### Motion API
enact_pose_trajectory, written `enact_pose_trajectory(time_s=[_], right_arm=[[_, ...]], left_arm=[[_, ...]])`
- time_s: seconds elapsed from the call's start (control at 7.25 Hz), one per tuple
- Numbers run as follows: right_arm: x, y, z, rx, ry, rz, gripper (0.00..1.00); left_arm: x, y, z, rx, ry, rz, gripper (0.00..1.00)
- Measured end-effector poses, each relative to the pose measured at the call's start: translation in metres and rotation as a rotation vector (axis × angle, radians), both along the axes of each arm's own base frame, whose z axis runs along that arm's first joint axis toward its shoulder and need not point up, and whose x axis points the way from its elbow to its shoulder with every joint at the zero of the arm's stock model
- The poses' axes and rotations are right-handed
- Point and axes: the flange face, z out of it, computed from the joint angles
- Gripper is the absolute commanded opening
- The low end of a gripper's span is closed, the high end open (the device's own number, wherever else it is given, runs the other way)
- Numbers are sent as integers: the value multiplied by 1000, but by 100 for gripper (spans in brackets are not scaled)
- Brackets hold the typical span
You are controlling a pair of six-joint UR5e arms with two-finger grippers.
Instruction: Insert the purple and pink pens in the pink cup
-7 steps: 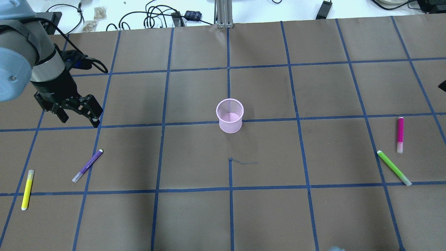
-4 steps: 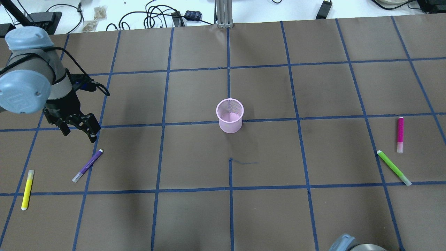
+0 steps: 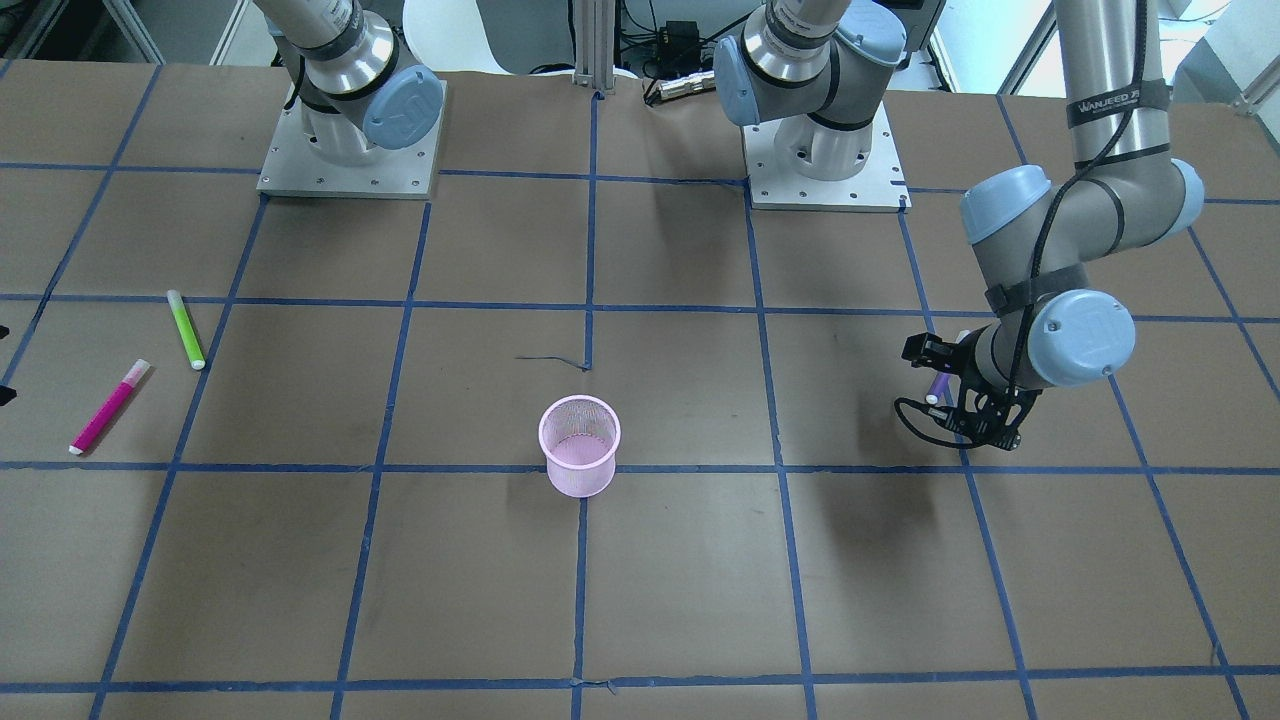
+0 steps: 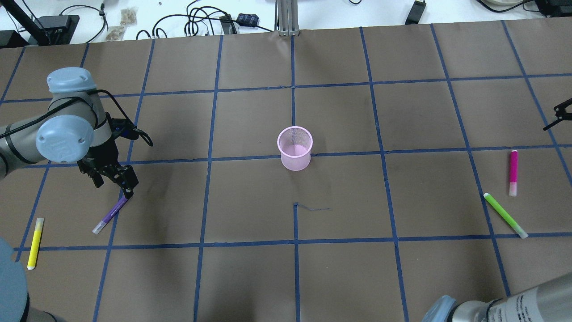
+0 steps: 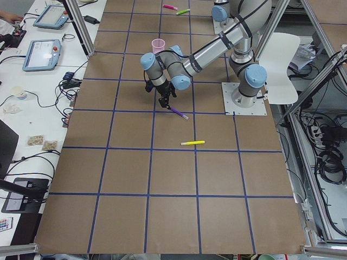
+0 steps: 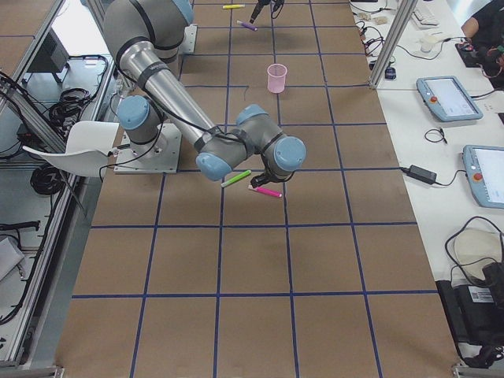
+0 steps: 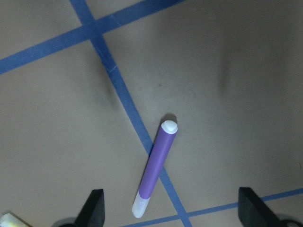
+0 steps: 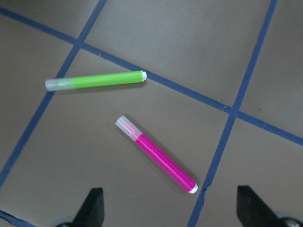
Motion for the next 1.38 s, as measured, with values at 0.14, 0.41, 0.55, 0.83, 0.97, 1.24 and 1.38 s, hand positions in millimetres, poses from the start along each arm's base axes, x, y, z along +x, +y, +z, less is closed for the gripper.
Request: enact_pose_trajectory(time_s=[0.14,0.41,0.55,0.83,0.97,1.24,1.38], right_arm=[[4,-11,-15,-40,0,110,99],[31,-34,-32,-72,13,239,92],[35,-36,-45,-43,18,261,93],[31,-37,-77,37,33,288,92],[31,-36,-85,55,32,290,84],[31,-34,-93,70,23,292,81],[32,-34,-97,75,19,292,78]], left_arm=[[1,-1,-9,5,4,-14,100],[1,-2,-26,29,14,-36,100],[1,-3,-30,30,19,-36,100],[1,-4,-39,34,26,-50,100],[1,-4,-42,40,26,-57,98],[0,-5,-44,46,31,-78,30],[1,-6,-43,47,33,-102,4]])
